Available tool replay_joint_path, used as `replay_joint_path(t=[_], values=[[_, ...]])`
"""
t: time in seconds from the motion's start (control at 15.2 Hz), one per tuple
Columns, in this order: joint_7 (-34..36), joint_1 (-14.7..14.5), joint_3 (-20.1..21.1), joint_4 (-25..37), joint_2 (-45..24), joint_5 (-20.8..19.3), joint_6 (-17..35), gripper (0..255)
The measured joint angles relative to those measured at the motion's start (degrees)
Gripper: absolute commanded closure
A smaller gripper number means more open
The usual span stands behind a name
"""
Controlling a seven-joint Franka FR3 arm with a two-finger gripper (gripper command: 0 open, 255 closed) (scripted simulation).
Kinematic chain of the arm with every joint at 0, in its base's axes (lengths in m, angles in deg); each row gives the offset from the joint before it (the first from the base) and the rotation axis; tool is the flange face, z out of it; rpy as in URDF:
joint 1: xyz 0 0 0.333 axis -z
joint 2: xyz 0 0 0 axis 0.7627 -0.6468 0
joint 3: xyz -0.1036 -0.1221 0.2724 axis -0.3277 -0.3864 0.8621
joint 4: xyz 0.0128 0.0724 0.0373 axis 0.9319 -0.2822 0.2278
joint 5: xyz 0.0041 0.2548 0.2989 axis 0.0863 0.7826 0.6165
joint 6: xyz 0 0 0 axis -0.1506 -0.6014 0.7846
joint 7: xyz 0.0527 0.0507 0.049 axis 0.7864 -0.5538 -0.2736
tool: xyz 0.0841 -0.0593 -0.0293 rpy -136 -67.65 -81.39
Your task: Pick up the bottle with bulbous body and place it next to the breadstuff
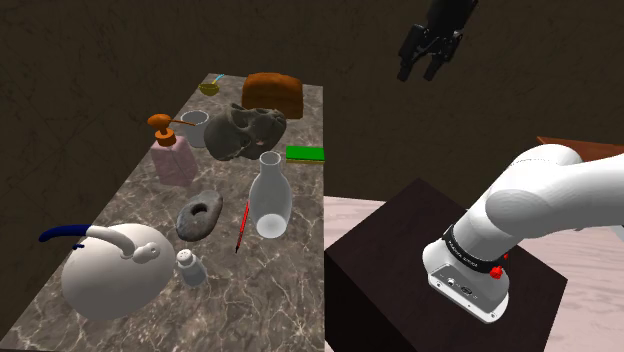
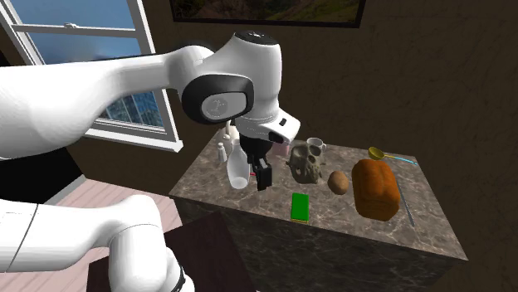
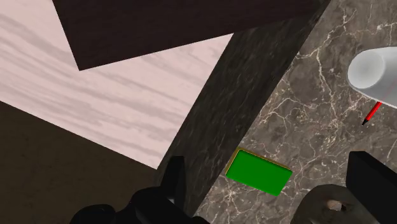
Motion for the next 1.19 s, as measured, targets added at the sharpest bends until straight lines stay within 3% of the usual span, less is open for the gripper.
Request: replay_joint_path(t=[0.2,0.53,1.19], values=[[1.2,-0.7,1.6,-0.6,-0.4,0.8,1.3,0],[6.1,-3.7,8.0,-2.4,-2.4,3.9,6.4,0],[16.3,-8.0,21.3,-0.1,-14.0,7.3,18.2,0]])
